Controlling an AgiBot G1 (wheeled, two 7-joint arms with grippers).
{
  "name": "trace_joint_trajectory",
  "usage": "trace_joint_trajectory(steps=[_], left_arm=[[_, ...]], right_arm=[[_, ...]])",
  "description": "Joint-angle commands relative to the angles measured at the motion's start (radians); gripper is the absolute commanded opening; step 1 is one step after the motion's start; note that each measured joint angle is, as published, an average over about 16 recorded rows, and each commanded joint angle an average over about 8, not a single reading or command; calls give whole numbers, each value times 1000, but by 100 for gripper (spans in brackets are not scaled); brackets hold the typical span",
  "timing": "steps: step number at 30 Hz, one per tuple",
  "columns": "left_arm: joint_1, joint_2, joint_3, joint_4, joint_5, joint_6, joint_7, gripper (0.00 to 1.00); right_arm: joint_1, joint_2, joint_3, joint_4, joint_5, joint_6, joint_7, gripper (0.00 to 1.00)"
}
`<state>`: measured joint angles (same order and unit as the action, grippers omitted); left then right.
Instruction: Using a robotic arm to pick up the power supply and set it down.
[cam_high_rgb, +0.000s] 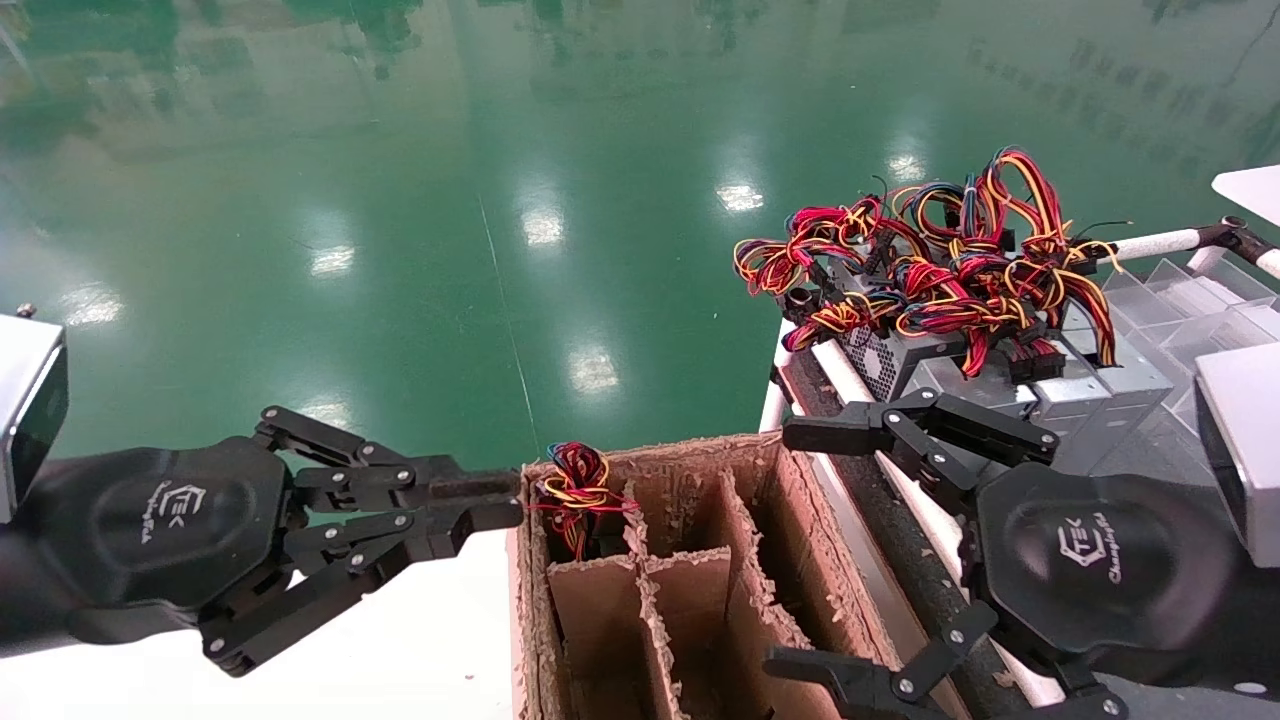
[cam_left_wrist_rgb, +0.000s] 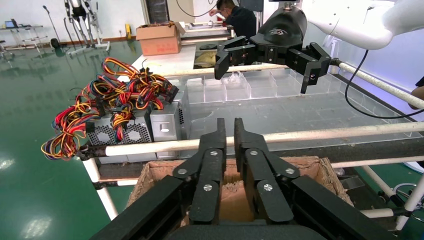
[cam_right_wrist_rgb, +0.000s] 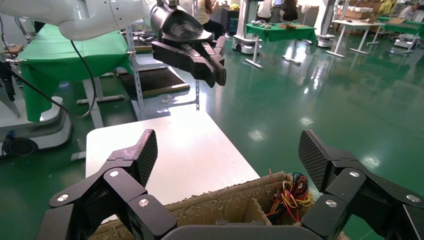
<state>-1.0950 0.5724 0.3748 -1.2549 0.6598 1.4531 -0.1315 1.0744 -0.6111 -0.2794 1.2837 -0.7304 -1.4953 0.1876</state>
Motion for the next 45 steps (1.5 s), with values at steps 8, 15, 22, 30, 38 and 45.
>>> trace_joint_trajectory(steps=[8, 15, 22, 30, 38, 45], left_arm=[[0, 0, 0, 0, 0, 0, 0, 84], [0, 0, 0, 0, 0, 0, 0, 100], [0, 0, 0, 0, 0, 0, 0, 100], [0, 0, 0, 0, 0, 0, 0, 100], [0, 0, 0, 0, 0, 0, 0, 100], [0, 0, 0, 0, 0, 0, 0, 100]], right_arm=[[0, 0, 0, 0, 0, 0, 0, 100], [0, 0, 0, 0, 0, 0, 0, 100], [1, -4, -9, -9, -34, 35, 6, 100], [9, -10, -24, -8, -122, 130, 17, 100], [41, -56, -77, -42, -208, 178, 67, 100], [177, -230, -211, -160, -392, 232, 177, 100]])
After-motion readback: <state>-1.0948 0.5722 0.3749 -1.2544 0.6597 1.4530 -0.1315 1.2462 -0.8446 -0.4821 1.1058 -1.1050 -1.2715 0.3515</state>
